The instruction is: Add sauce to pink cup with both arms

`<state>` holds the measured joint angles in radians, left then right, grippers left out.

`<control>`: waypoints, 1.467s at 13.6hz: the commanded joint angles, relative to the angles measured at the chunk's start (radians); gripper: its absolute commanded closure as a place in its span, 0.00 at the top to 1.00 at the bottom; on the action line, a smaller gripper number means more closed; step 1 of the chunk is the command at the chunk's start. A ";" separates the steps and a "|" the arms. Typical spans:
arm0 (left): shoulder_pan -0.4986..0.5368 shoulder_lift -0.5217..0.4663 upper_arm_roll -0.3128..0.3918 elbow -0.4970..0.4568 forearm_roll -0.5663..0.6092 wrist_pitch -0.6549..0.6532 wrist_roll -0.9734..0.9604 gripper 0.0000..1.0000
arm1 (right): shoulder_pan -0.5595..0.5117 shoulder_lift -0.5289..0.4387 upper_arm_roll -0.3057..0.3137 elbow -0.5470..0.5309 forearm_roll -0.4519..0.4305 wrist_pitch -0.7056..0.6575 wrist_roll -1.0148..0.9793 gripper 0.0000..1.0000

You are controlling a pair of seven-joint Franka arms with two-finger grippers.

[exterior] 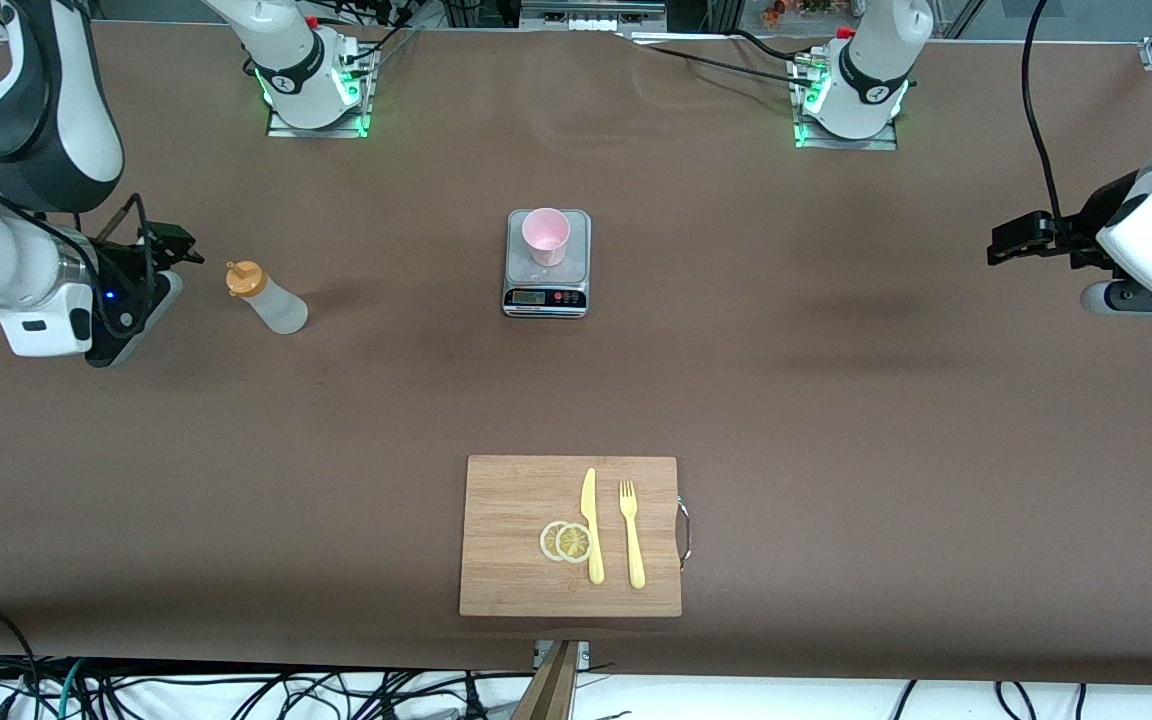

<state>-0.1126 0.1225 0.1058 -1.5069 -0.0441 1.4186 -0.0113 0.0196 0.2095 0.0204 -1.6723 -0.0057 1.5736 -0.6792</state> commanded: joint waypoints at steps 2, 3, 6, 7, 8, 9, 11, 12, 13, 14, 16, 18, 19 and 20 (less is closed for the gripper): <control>0.007 0.012 0.000 0.030 0.007 -0.015 0.020 1.00 | 0.000 -0.065 0.042 -0.024 -0.065 0.019 0.431 1.00; 0.007 0.012 0.000 0.030 0.007 -0.013 0.020 1.00 | 0.000 -0.076 0.047 -0.024 -0.063 0.019 0.535 1.00; 0.007 0.012 0.000 0.030 0.007 -0.013 0.020 1.00 | -0.010 -0.148 0.046 -0.026 -0.057 0.025 0.740 1.00; 0.007 0.012 0.000 0.030 0.007 -0.013 0.020 1.00 | -0.021 -0.174 0.040 -0.026 -0.056 0.025 0.780 1.00; 0.007 0.012 0.000 0.030 0.007 -0.012 0.020 1.00 | -0.033 -0.199 0.035 -0.024 -0.057 0.023 0.788 1.00; 0.007 0.012 0.000 0.030 0.007 -0.013 0.020 1.00 | -0.035 -0.217 0.006 -0.021 -0.057 0.023 0.790 1.00; 0.007 0.012 0.000 0.030 0.007 -0.012 0.019 1.00 | -0.035 -0.233 -0.063 0.015 -0.019 0.013 0.787 1.00; 0.007 0.012 0.000 0.030 0.007 -0.012 0.020 1.00 | -0.036 -0.240 -0.088 0.022 0.024 0.011 0.788 1.00; 0.007 0.012 -0.001 0.030 0.007 -0.012 0.019 1.00 | -0.037 -0.242 -0.105 0.022 0.039 0.011 0.793 1.00; 0.007 0.012 -0.001 0.030 0.007 -0.012 0.019 1.00 | -0.037 -0.242 -0.109 0.019 0.038 0.013 0.781 1.00; 0.007 0.012 -0.001 0.030 0.007 -0.012 0.019 1.00 | -0.032 -0.242 -0.097 0.020 0.026 0.014 0.782 1.00; 0.007 0.012 -0.001 0.030 0.007 -0.012 0.019 1.00 | -0.030 -0.242 -0.085 0.020 0.024 0.016 0.780 1.00; 0.007 0.012 -0.001 0.030 0.007 -0.012 0.019 1.00 | -0.030 -0.242 -0.082 0.020 0.024 0.014 0.780 1.00; 0.007 0.012 -0.001 0.030 0.007 -0.012 0.019 1.00 | -0.029 -0.242 -0.082 0.020 0.024 0.016 0.779 1.00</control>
<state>-0.1105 0.1232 0.1067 -1.5061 -0.0441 1.4186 -0.0113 -0.0090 -0.0296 -0.0663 -1.6572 0.0119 1.5891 0.0906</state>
